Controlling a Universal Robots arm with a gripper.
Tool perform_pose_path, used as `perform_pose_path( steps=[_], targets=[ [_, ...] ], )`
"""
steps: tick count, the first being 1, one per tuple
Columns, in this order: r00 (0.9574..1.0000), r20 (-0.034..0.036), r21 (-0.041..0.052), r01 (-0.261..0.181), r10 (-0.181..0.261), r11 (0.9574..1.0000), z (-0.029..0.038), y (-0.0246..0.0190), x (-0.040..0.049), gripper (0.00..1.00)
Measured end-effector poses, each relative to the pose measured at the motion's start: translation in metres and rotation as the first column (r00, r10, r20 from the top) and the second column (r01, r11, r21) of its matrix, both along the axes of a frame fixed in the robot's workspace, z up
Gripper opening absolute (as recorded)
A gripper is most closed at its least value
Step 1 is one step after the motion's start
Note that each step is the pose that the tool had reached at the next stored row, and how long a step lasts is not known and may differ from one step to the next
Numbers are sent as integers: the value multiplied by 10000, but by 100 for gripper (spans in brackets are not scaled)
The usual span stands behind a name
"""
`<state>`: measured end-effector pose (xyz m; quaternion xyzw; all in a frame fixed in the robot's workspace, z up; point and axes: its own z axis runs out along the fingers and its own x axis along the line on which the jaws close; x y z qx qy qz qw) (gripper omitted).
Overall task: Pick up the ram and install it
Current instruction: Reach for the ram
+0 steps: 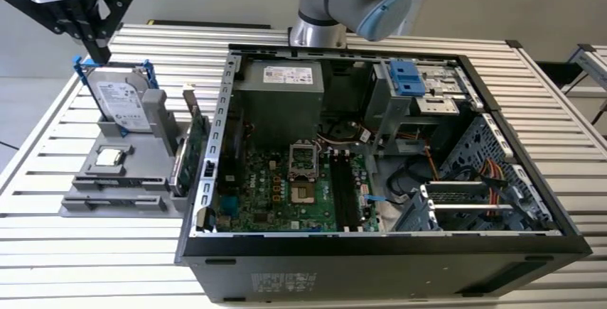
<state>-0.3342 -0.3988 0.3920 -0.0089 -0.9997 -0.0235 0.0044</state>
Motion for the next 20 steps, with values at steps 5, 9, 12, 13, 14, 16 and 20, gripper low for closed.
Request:
perform_pose_path(
  steps=[5, 9, 12, 13, 14, 16, 20],
  targets=[
    [10000, 0, 0, -11, 11, 10000, -1, 0, -61, 0],
    [10000, 0, 0, -16, 16, 10000, 0, 0, -121, 0],
    [10000, 0, 0, -19, 19, 10000, -1, 1, -157, 0],
    [10000, 0, 0, -19, 19, 10000, 0, 1, -168, 0],
    [10000, 0, 0, -21, 21, 10000, -1, 1, -177, 0],
    [10000, 0, 0, -21, 21, 10000, -1, 1, -184, 0],
    [10000, 0, 0, -20, 20, 10000, -1, -3, -185, 0]
  ],
)
